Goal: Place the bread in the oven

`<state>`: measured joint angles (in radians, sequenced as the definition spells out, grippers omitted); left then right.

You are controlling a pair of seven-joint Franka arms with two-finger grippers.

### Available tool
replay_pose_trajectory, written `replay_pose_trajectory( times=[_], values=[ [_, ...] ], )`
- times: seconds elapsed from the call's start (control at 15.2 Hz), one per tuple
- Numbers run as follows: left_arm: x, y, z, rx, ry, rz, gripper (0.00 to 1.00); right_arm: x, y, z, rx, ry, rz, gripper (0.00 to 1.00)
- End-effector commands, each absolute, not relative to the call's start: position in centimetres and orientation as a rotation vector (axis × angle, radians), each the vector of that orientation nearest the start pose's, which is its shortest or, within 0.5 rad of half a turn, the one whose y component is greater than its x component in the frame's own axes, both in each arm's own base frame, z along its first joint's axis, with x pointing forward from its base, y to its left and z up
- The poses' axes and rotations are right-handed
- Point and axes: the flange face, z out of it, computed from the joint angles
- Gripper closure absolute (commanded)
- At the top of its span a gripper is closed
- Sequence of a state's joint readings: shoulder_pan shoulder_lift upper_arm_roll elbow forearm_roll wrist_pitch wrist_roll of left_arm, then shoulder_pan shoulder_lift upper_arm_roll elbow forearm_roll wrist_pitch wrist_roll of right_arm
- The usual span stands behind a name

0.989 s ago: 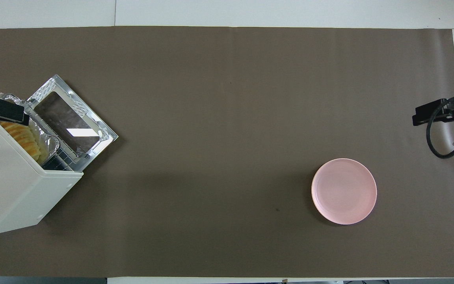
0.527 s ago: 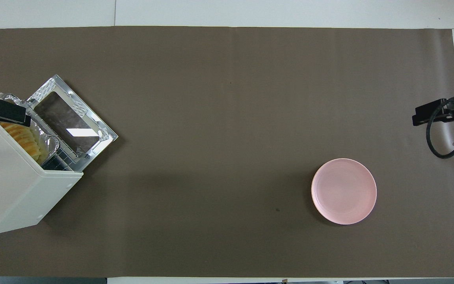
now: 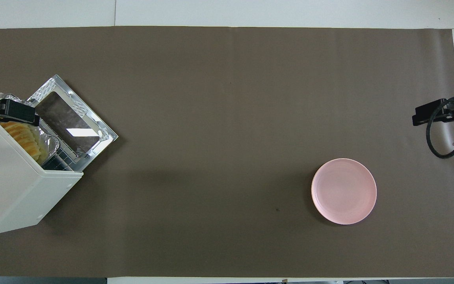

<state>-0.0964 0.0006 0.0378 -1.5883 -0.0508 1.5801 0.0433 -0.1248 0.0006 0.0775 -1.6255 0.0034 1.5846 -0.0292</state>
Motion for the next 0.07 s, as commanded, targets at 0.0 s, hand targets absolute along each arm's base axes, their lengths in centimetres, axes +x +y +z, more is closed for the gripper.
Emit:
replay_pose_trajectory(
  times=[0.0],
  values=[
    [54.77,-3.93,62.0,-3.213,0.137,-0.023,0.0,54.86,-2.95,60.01,-3.15,0.004,0.076,0.0]
  ],
)
